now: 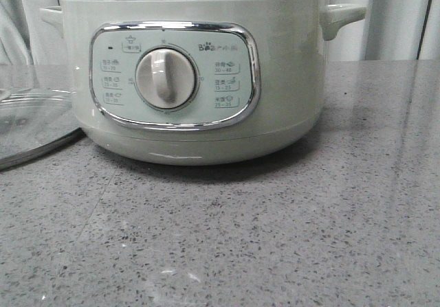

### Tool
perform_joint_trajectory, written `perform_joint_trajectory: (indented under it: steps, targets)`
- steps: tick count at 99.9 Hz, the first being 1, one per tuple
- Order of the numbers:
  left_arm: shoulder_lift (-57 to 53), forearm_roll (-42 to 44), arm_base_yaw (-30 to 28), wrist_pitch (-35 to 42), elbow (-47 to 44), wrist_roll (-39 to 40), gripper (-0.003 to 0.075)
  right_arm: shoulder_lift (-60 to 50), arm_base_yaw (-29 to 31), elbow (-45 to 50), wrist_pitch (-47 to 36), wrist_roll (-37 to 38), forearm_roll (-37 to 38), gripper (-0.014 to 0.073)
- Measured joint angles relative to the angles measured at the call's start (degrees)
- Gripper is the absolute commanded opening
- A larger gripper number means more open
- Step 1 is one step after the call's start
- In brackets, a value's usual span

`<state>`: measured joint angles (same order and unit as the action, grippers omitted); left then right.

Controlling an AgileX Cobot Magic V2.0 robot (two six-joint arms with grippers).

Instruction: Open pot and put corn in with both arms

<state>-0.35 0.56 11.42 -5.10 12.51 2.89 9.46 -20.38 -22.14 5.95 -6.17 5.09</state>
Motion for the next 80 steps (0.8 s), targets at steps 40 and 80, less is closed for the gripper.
perform_joint_trajectory:
  steps: [40, 80]
  targets:
    - [0.0, 0.0, 0.0, 1.3, -1.8, 0.0, -0.002, 0.0, 0.0, 0.0, 0.0, 0.0, 0.0, -0.007]
    - [0.0, -3.7, -6.1, 0.4, -12.6, 0.0, -0.002, 0.0, 0.0, 0.0, 0.1, 0.0, 0.0, -0.007]
